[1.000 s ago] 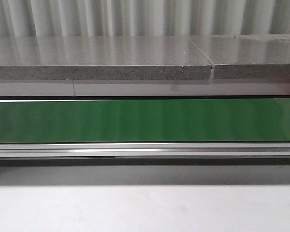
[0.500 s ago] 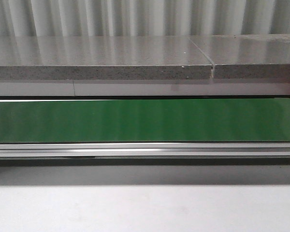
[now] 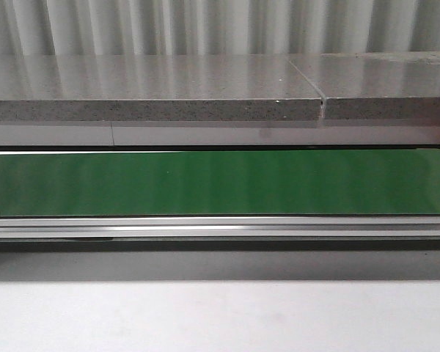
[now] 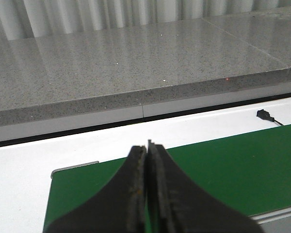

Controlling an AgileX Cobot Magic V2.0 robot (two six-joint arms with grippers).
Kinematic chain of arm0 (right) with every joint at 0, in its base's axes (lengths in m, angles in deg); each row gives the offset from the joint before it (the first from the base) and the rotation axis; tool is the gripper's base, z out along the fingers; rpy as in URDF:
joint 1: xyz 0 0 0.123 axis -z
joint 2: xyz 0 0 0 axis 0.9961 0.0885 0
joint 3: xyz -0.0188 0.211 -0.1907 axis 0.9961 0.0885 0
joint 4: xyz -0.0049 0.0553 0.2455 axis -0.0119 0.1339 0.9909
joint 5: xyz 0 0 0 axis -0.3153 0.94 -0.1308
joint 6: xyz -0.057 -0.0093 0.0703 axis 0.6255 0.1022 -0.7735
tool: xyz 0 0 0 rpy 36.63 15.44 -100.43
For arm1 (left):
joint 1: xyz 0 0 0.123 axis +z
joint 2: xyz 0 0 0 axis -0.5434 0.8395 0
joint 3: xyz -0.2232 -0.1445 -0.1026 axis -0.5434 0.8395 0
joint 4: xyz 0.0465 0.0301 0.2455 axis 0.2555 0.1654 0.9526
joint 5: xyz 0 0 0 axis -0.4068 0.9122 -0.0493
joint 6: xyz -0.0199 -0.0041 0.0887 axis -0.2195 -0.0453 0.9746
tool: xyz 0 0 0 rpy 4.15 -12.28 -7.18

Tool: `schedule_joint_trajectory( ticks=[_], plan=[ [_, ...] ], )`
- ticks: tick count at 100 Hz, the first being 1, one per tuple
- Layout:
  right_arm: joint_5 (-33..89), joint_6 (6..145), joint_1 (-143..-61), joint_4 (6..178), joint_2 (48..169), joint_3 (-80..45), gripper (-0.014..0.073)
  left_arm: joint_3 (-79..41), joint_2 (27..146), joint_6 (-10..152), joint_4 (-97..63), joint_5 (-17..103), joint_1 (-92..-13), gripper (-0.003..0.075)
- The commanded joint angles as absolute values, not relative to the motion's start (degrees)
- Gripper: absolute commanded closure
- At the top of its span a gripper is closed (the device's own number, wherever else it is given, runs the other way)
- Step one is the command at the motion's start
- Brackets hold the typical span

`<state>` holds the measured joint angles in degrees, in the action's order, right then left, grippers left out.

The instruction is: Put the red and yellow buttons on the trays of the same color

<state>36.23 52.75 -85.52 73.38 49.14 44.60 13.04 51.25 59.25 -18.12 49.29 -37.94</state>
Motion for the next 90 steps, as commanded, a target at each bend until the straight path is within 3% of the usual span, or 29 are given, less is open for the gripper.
schedule_joint_trajectory(
  ticks=[1, 64, 90],
  plan=[
    [40.94, 53.25, -85.37, 72.94, 48.30, 44.22, 0.0661, 11.39, 51.57, 59.16, -19.31, 45.17, -38.37, 0.0740],
    [40.94, 53.25, -85.37, 72.94, 48.30, 44.22, 0.0661, 12.76, 51.34, 58.35, -18.79, 40.91, -38.37, 0.0740],
    [40.94, 53.25, -85.37, 72.94, 48.30, 44.22, 0.0661, 17.34, 47.23, 35.01, 1.89, 37.85, -38.37, 0.0740]
  ],
)
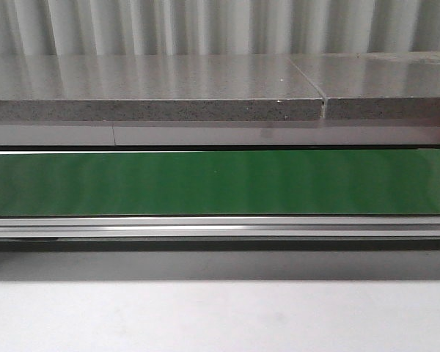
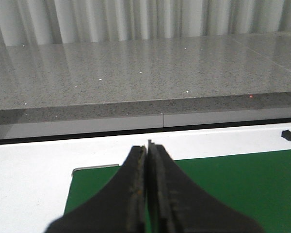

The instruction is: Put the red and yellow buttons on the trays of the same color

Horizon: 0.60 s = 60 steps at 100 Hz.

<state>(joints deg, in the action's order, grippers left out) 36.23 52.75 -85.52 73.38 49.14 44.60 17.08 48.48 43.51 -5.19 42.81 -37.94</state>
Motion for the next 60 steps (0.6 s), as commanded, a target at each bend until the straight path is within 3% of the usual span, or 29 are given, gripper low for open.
schedule_joint_trajectory(
  ticks=[1, 60],
  plan=[
    [40.94, 53.25, -85.37, 72.94, 48.30, 44.22, 0.0661, 17.53, 46.85, 34.06, 2.35, 37.85, -38.37, 0.0740],
    [40.94, 53.25, -85.37, 72.94, 48.30, 44.22, 0.0661, 36.43, 26.36, 24.99, 9.63, 34.20, -38.37, 0.0740]
  ],
)
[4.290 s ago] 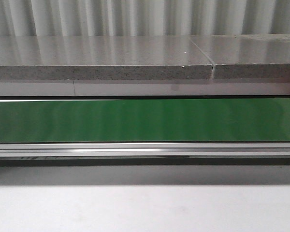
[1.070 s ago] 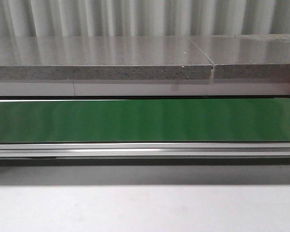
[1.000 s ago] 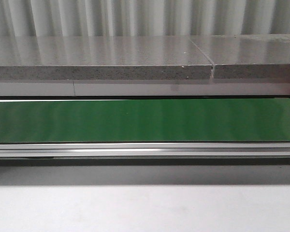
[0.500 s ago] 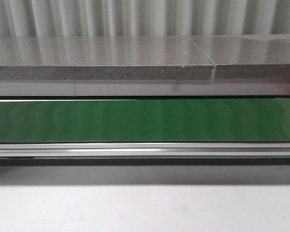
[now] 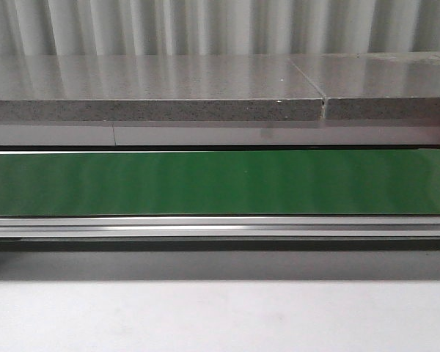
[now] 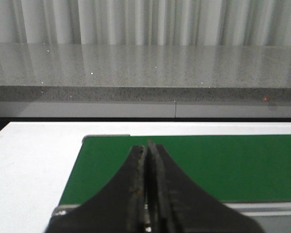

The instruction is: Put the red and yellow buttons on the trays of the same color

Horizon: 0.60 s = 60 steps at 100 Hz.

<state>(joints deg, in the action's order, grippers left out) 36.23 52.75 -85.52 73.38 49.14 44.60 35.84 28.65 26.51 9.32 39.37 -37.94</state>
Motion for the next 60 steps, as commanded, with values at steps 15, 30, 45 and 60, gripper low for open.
schedule_joint_trajectory(
  ticks=[15, 30, 45, 60],
  plan=[
    [40.94, 53.25, -85.37, 72.94, 48.35, 44.22, 0.0661, 39.67, 26.57, 21.23, 12.62, 31.71, -38.37, 0.0740],
    [40.94, 53.25, -85.37, 72.94, 48.35, 44.22, 0.0661, 41.07, 26.57, 21.10, 13.10, 29.29, -38.37, 0.0740],
    [40.94, 53.25, -85.37, 72.94, 48.35, 44.22, 0.0661, 41.07, 26.57, 21.10, 14.17, 28.89, -38.37, 0.0740],
    [40.94, 53.25, -85.37, 72.94, 48.35, 44.22, 0.0661, 41.07, 26.57, 21.10, 14.17, 28.89, -38.37, 0.0740]
  ],
)
